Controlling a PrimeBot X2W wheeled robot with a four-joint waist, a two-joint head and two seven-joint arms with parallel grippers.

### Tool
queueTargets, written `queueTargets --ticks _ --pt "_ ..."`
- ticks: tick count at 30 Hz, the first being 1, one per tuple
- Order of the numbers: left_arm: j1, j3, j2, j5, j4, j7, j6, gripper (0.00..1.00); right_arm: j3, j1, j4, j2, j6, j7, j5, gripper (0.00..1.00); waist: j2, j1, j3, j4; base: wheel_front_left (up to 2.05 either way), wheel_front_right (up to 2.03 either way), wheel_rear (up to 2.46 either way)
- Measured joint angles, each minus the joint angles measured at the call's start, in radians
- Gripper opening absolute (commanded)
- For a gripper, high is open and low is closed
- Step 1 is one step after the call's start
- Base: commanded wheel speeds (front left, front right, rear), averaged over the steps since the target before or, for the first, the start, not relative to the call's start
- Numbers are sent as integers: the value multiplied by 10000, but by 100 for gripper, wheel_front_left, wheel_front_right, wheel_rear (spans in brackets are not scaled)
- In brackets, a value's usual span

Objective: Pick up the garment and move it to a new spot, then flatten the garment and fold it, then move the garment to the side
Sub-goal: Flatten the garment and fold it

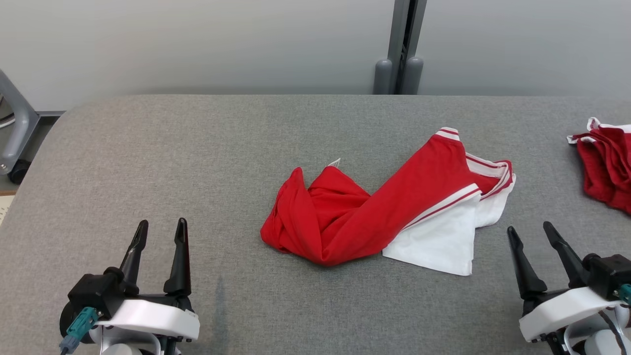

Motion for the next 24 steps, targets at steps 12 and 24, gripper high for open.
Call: queueTargets --ticks 12,24 --pt "-117 -337 2 -92 13 0 8 100 1012 -1267 2731 81 2 90 107 100 0 0 279 695 0 0 0" --pt "-201 -428 0 -169 -8 0 58 100 1712 -2110 4986 309 0 13 591 0 0 0 474 1123 0 0 0"
